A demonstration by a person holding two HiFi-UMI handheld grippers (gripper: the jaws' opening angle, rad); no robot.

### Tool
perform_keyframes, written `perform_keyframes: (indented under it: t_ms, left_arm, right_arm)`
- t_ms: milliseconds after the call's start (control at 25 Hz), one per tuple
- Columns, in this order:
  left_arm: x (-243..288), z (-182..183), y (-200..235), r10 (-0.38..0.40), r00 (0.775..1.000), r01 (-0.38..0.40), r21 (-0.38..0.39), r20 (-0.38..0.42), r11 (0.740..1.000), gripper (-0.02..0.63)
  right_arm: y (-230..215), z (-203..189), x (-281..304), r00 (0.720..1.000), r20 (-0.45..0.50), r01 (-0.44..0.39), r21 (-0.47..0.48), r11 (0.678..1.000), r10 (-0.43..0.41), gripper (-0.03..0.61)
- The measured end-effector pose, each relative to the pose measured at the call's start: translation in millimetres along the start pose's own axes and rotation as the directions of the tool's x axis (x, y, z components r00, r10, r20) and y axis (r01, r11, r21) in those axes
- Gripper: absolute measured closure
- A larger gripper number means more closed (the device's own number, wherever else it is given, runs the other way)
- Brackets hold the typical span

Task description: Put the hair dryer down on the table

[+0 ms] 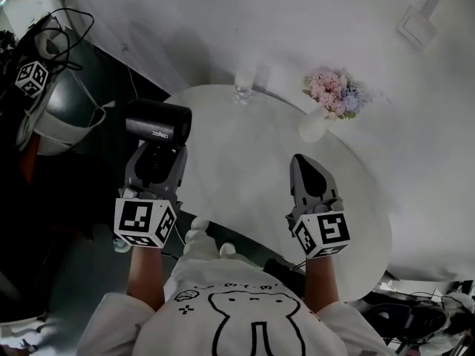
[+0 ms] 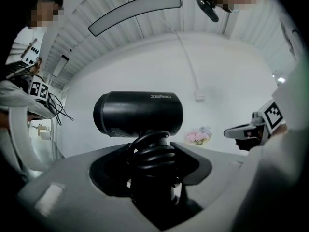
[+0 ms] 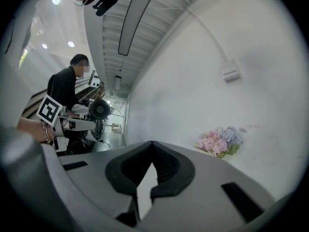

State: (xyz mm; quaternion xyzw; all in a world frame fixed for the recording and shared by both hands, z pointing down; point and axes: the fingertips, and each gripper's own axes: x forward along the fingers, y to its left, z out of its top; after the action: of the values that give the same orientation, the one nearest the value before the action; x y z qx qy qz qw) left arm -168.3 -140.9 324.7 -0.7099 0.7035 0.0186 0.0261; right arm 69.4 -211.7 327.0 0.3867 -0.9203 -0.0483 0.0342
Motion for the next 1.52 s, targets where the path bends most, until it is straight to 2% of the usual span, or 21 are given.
perform_keyframes:
  t_ms: [360, 680, 920, 1520]
  left_arm:
    - [59.7, -2.8, 26.9, -0.074, 0.996, 0.075, 0.014, -0.047, 0.997, 0.373]
    - [113.7, -12.2, 59.9, -0.16, 0.981, 0.165, 0.034, -0.112, 0.986, 0.373]
    - [161.0, -22.2, 86.8, -0.223, 0.954, 0.233, 0.029, -0.198, 0.972, 0.373]
    - [230.9, -103.5, 105.6, -0.297, 0.876, 0.318, -0.009, -0.38, 0.948, 0.373]
  right_arm:
    - [-16.0, 1.0, 35.7, 0.996, -0.033, 0.088, 0.018, 0.996, -0.087, 0.581]
    - [-14.2, -0.2, 76.5, 0.984, -0.075, 0.165, 0.038, 0.986, -0.162, 0.581]
    - [-9.7, 1.2, 114.4, 0.971, -0.132, 0.21, 0.058, 0.976, -0.201, 0.581]
    - [-5.8, -33.8, 146.5, 0.935, -0.242, 0.278, 0.05, 0.959, -0.259, 0.581]
